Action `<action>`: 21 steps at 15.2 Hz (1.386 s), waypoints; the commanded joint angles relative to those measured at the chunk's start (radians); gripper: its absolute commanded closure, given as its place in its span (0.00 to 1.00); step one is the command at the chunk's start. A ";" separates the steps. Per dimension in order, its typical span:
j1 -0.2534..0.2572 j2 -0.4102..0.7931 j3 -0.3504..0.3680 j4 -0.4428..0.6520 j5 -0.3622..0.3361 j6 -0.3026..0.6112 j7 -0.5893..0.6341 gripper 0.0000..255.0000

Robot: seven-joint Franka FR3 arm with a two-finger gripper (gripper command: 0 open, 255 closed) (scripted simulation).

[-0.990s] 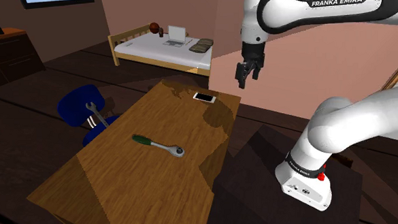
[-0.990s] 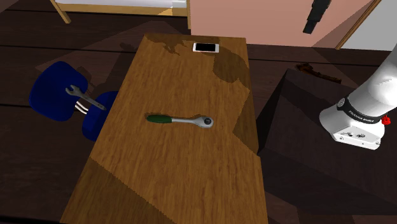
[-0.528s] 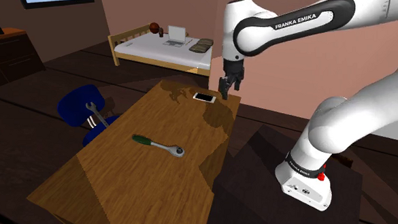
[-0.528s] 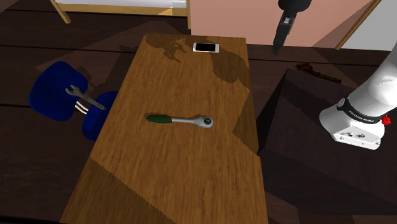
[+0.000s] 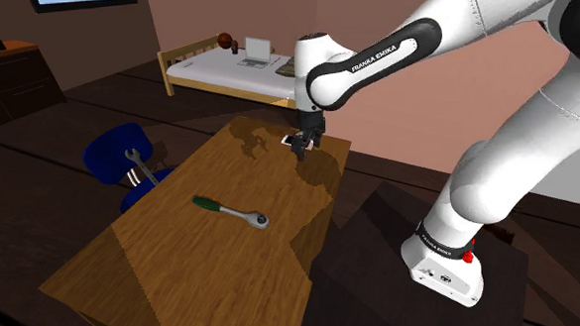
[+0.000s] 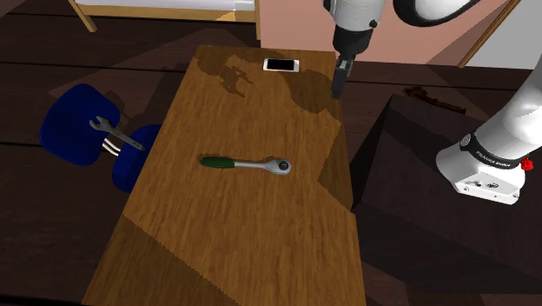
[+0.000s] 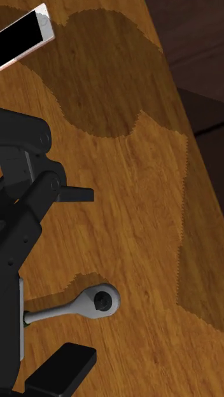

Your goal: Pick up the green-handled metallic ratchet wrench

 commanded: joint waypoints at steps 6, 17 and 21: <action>0.019 0.279 0.026 0.128 -0.032 0.165 -0.004 0.00; 0.081 0.700 0.038 0.431 -0.114 0.298 0.000 0.00; 0.112 0.850 0.038 0.576 -0.137 0.310 -0.007 0.00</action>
